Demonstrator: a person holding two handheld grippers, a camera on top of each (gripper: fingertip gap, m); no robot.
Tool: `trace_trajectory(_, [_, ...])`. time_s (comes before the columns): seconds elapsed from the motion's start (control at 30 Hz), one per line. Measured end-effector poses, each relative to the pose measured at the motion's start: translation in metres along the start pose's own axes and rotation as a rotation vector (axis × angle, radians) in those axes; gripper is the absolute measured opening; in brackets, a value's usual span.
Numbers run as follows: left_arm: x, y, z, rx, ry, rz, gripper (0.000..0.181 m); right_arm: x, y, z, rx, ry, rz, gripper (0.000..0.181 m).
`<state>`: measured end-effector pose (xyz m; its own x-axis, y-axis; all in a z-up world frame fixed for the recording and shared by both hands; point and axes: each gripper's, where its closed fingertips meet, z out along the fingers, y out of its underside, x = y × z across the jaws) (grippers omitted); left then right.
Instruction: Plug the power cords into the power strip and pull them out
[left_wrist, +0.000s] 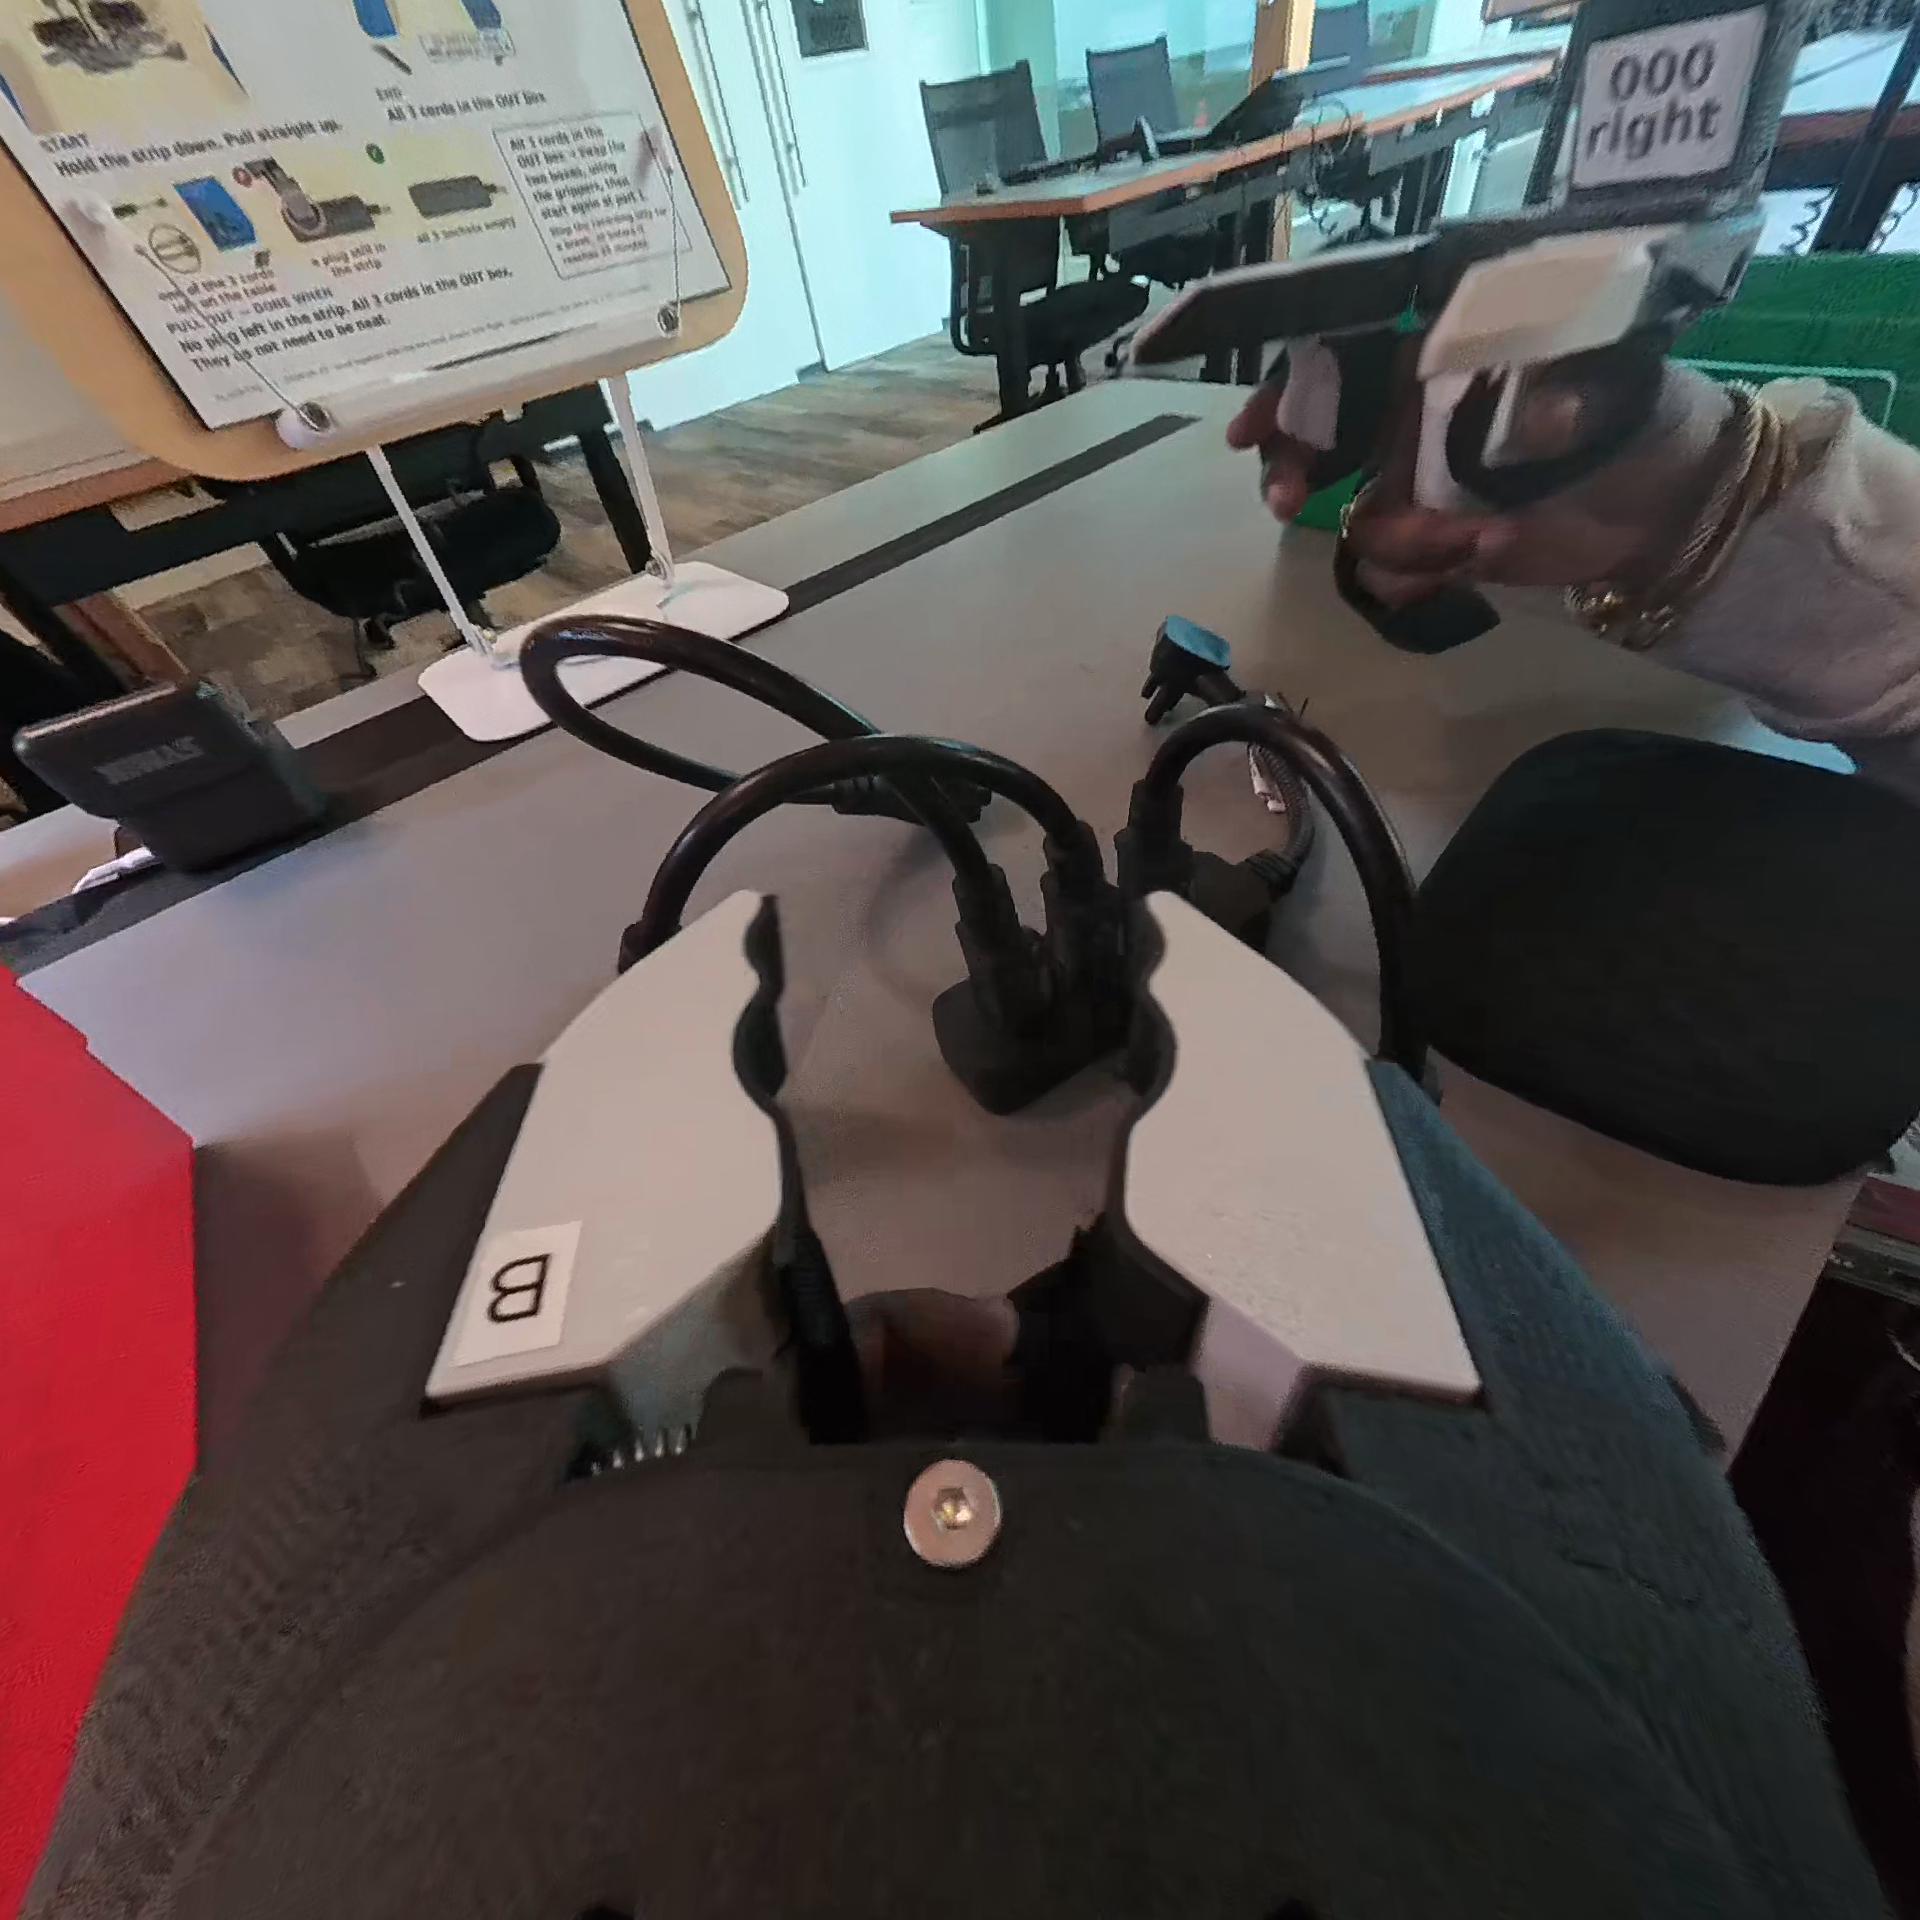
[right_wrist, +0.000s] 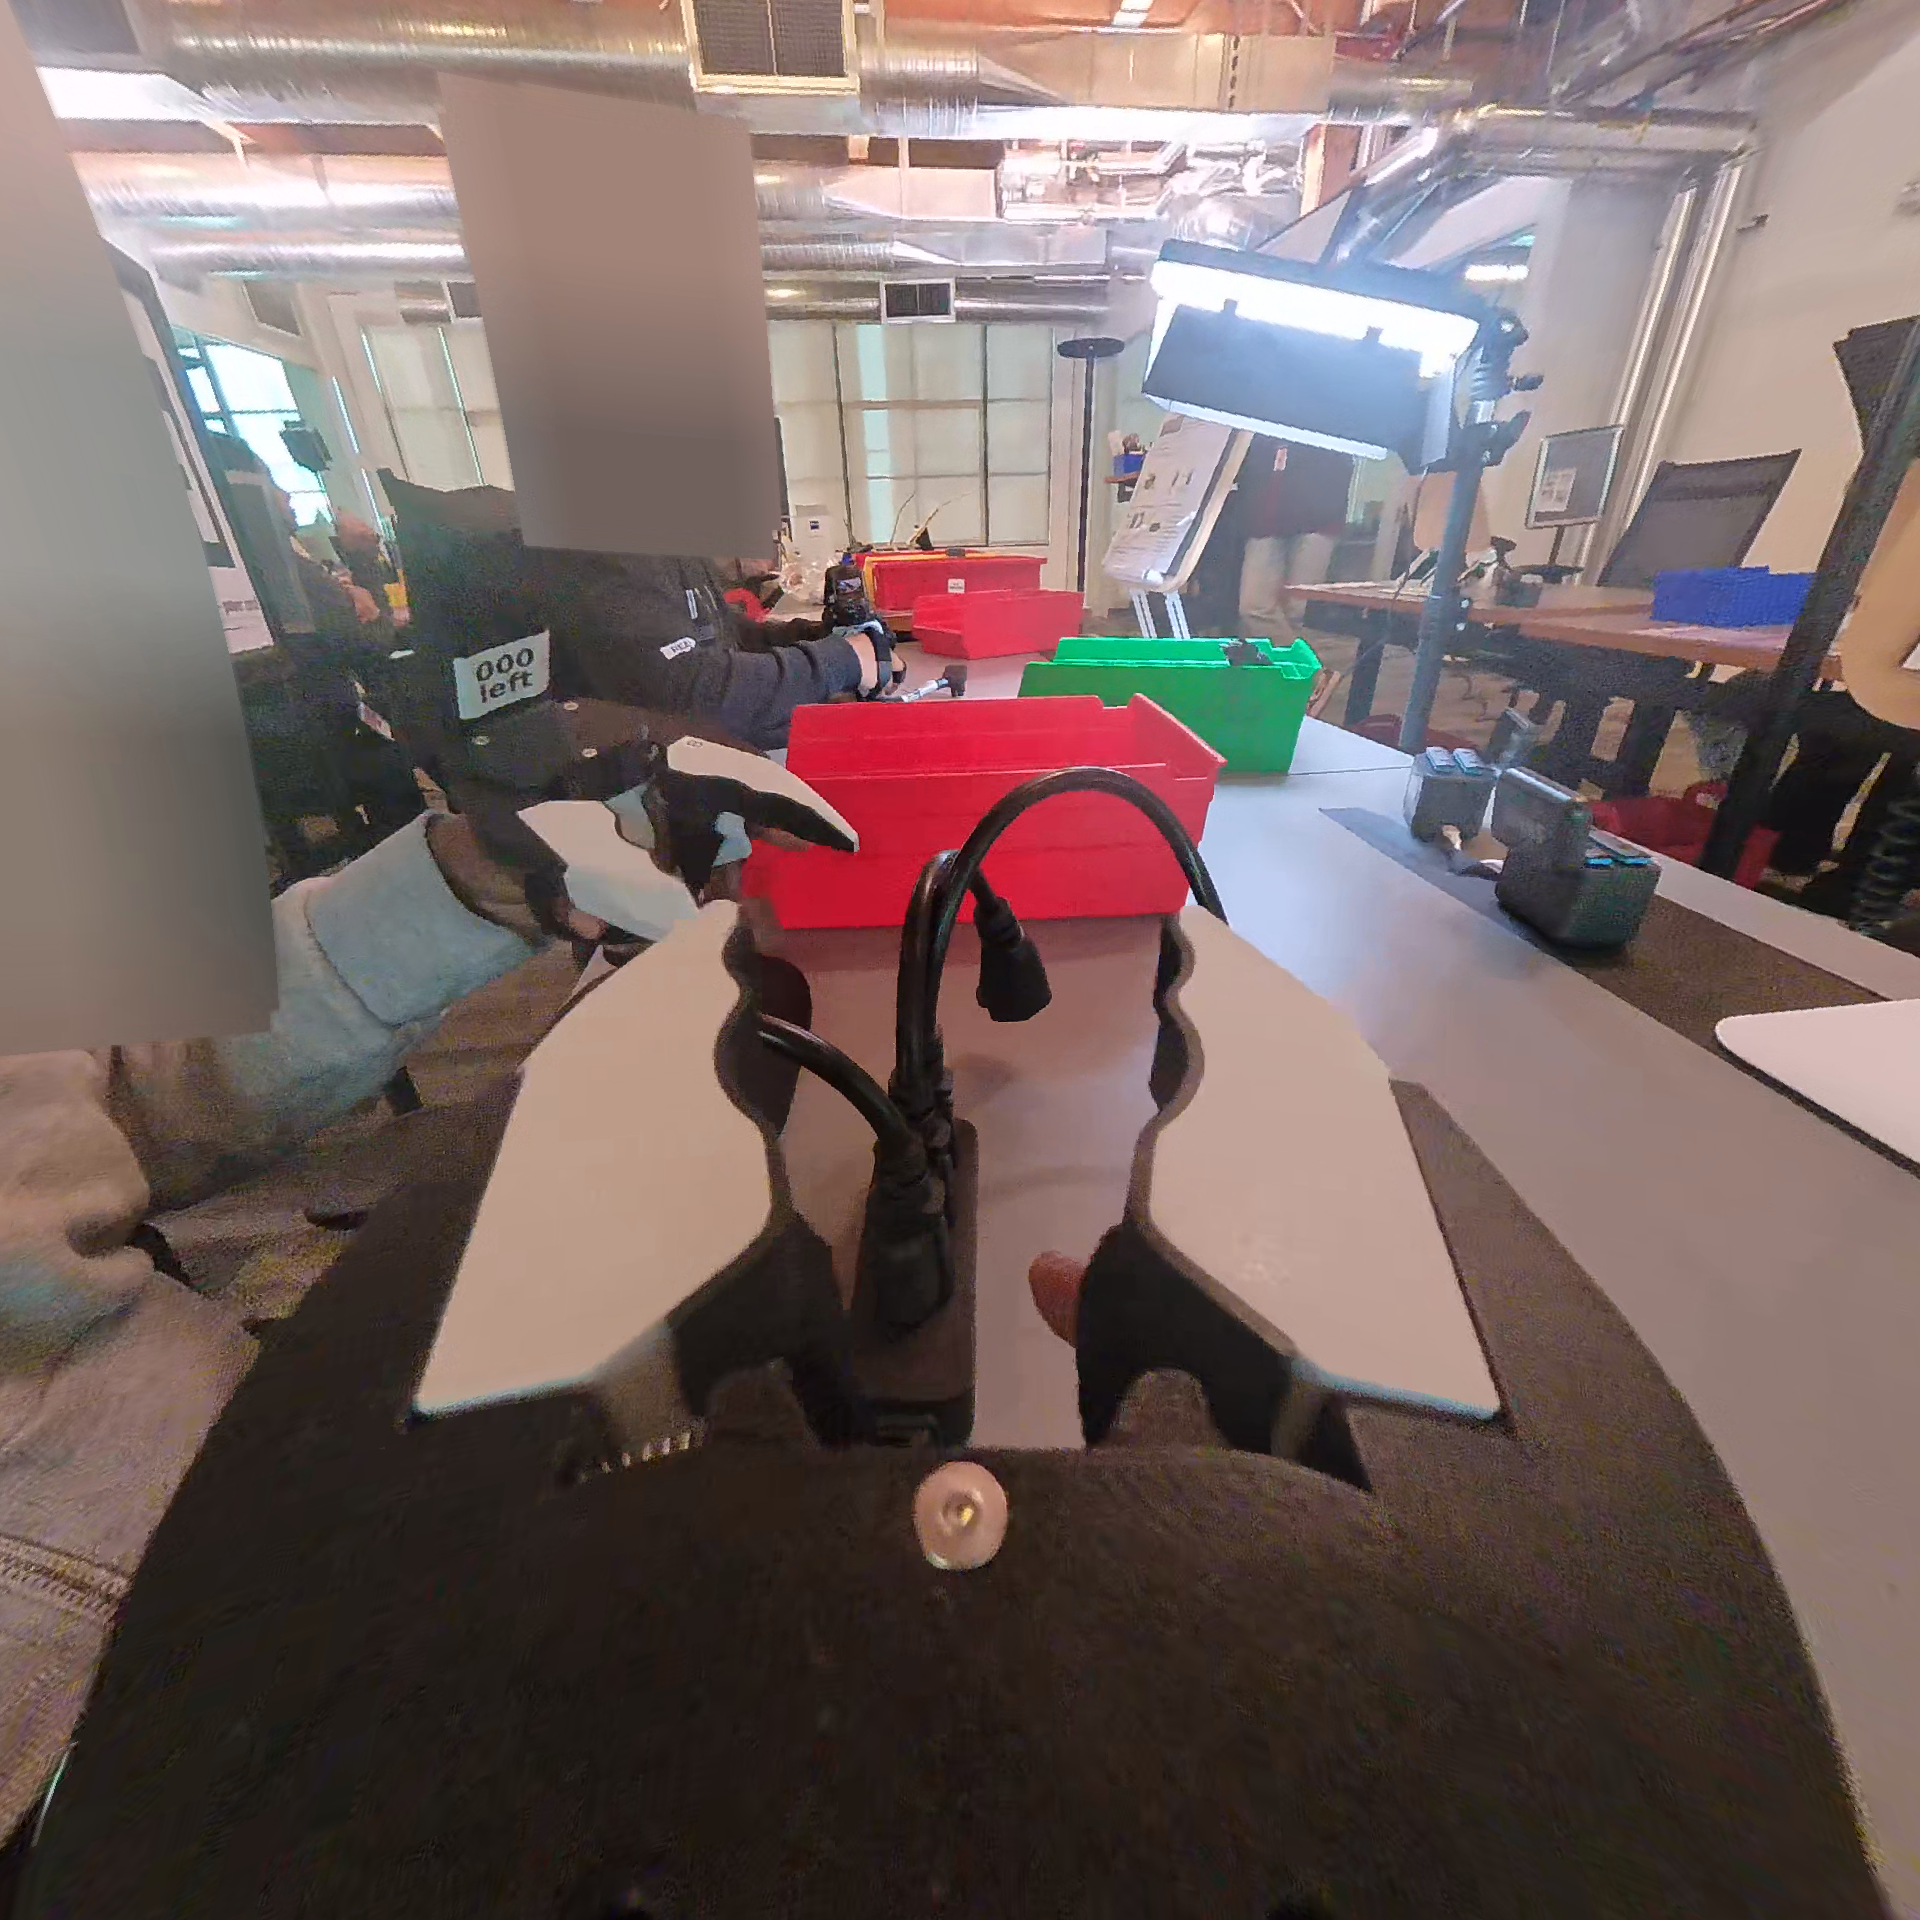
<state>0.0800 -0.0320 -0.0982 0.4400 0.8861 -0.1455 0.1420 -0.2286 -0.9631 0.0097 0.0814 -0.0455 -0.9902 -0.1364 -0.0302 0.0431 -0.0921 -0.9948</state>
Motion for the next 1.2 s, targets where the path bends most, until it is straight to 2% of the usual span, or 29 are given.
trace_trajectory(0.07, [0.001, 0.004, 0.004, -0.019, 0.003, -0.004, 0.086, 0.001, -0.003, -0.003, 0.017, 0.005, 0.003, 0.056])
trace_trajectory(0.1, [0.002, 0.005, 0.006, -0.028, 0.009, -0.009, 0.09, 0.001, -0.004, -0.004, 0.025, -0.001, 0.004, 0.049])
trace_trajectory(0.4, [0.004, 0.007, 0.006, -0.038, 0.016, -0.004, 0.09, 0.003, -0.002, -0.007, 0.007, 0.002, -0.001, 0.022])
trace_trajectory(0.47, [0.0, 0.008, 0.004, -0.046, -0.004, 0.001, 0.078, 0.002, 0.002, -0.006, -0.015, -0.001, -0.011, 0.011])
trace_trajectory(0.5, [0.001, 0.01, 0.003, -0.053, 0.006, 0.005, 0.06, 0.002, 0.004, -0.006, -0.029, -0.003, -0.019, 0.005])
trace_trajectory(0.53, [0.002, 0.011, 0.002, -0.062, 0.022, 0.011, 0.026, 0.001, 0.006, -0.005, -0.044, -0.006, -0.025, 0.002])
trace_trajectory(0.57, [0.002, 0.011, 0.001, -0.065, 0.03, 0.006, 0.001, 0.001, 0.008, -0.005, -0.058, -0.009, -0.027, 0.0])
trace_trajectory(0.7, [-0.002, 0.009, 0.0, -0.053, 0.039, -0.015, 0.0, -0.001, 0.009, -0.004, -0.053, -0.023, -0.02, 0.003])
trace_trajectory(0.77, [-0.004, 0.006, -0.002, -0.035, 0.027, -0.016, 0.009, -0.002, 0.007, -0.004, -0.041, -0.035, -0.008, 0.015])
trace_trajectory(0.87, [0.0, 0.002, -0.002, -0.024, 0.063, -0.052, 0.052, -0.002, 0.003, -0.004, -0.014, -0.033, -0.006, 0.041])
trace_trajectory(0.97, [0.01, 0.012, 0.0, -0.095, 0.121, -0.04, 0.077, -0.005, 0.006, -0.003, -0.033, -0.052, -0.012, 0.053])
trace_trajectory(1.2, [0.014, 0.039, 0.025, -0.242, 0.162, 0.075, 0.076, -0.02, 0.035, 0.007, -0.197, -0.137, -0.032, 0.038])
